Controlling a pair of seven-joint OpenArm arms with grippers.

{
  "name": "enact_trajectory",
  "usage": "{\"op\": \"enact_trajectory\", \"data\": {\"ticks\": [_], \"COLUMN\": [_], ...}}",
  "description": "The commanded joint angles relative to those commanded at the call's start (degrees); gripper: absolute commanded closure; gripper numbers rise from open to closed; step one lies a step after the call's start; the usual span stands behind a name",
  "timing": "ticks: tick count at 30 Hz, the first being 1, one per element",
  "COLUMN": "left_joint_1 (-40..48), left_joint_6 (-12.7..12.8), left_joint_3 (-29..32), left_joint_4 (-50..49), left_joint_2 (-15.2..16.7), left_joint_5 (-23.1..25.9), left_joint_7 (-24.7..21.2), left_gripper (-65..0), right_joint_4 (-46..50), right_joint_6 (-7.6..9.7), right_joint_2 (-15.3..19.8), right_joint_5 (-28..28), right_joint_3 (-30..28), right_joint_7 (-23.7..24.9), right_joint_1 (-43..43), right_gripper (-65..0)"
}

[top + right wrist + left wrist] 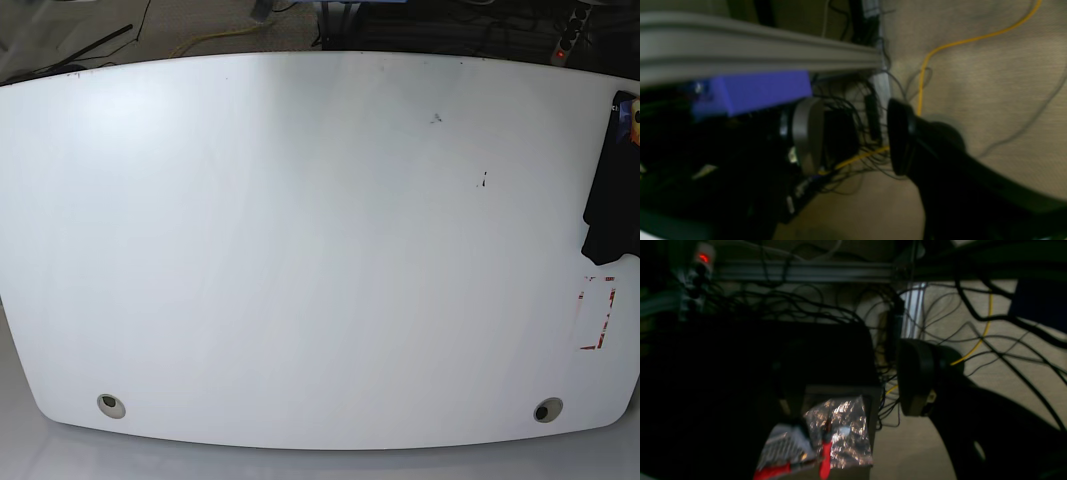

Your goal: Fold the T-shirt properly

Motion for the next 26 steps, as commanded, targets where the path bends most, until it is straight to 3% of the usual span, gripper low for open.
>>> {"op": "enact_trajectory", "data": {"ticks": [4, 7, 12, 19, 26], "left_joint_1": [-8.8, -15.4, -24.2, -30.6, -31.8], "left_joint_6": [0.0, 0.0, 0.0, 0.0, 0.0], "left_joint_3": [0.0, 0.1, 0.2, 0.1, 0.1], "left_joint_4": [-12.3, -22.9, -34.5, -42.0, -42.7], "left_joint_2": [-0.1, -1.6, -1.8, -1.7, -1.4], "left_joint_5": [0.0, 0.0, 0.0, 4.6, 4.7], "left_joint_7": [0.0, 0.0, -0.1, 0.3, 0.1], "left_gripper": [-38.5, -38.5, -38.5, -38.5, -38.5], "right_joint_4": [-10.5, -15.3, -22.4, -33.0, -34.1], "right_joint_6": [-5.27, -7.82, -10.64, -13.8, -14.07], "right_joint_2": [0.1, -0.4, -0.6, -1.8, -1.9], "right_joint_5": [-5.0, -7.3, -9.8, -13.5, -14.2], "right_joint_3": [-2.4, -2.6, -2.7, -2.7, -2.7], "right_joint_7": [5.0, 6.1, 5.8, 5.8, 5.8], "right_joint_1": [6.2, 10.2, 16.4, 24.6, 25.9], "right_gripper": [-28.5, -28.7, -29.0, -29.2, -29.2]}}
